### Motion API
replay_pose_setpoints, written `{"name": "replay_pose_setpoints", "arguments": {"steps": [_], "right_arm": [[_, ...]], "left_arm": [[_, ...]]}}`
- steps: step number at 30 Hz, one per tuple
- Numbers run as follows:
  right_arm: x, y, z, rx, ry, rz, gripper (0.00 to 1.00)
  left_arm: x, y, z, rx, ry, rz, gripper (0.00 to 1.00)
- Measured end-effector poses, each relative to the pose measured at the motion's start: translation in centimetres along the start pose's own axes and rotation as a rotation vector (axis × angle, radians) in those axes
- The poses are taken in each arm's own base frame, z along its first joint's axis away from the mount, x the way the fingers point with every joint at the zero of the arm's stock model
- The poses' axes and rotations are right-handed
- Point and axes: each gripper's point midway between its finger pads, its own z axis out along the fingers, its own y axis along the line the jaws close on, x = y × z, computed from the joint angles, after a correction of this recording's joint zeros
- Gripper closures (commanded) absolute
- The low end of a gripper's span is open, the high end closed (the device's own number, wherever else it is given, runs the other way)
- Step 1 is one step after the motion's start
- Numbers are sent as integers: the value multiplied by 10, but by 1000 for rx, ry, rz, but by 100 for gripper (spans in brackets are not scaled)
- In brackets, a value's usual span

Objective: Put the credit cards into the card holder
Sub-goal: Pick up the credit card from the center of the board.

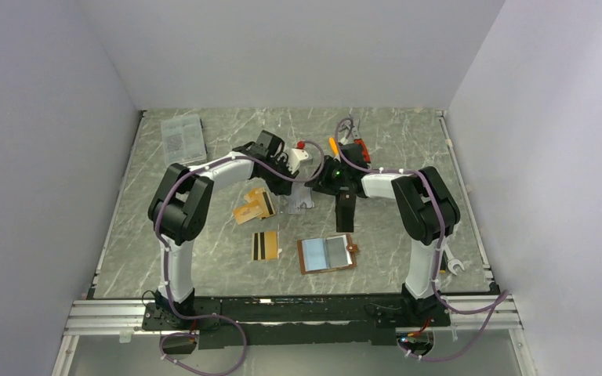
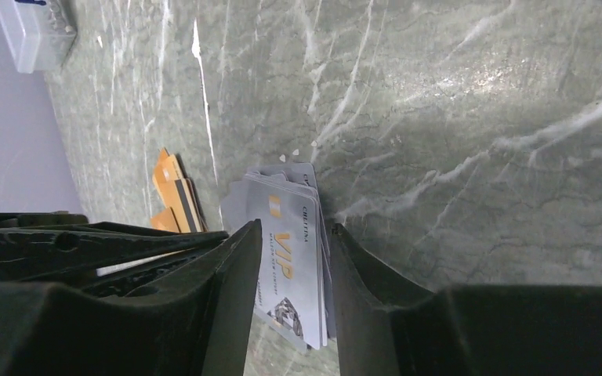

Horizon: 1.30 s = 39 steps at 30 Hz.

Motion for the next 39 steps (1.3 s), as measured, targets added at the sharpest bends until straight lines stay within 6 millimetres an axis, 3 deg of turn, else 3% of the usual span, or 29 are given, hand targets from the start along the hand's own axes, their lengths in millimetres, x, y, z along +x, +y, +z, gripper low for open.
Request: {"name": "replay_pose_setpoints", "arguments": {"steps": [5, 21, 29, 39], "right_arm": [[1, 1, 3, -16, 3, 14, 65], [18, -5, -5, -80, -9, 58, 66], [33, -11, -16, -78, 3, 83, 86], [23, 0, -19, -131, -38, 129, 88]], "left_arm": [[7, 0, 13, -8, 38, 14, 93], [-5, -2, 23, -56, 65, 95, 94], [-7, -6, 26, -50, 66, 108, 94], [-7, -7, 25, -43, 64, 105, 94]]}}
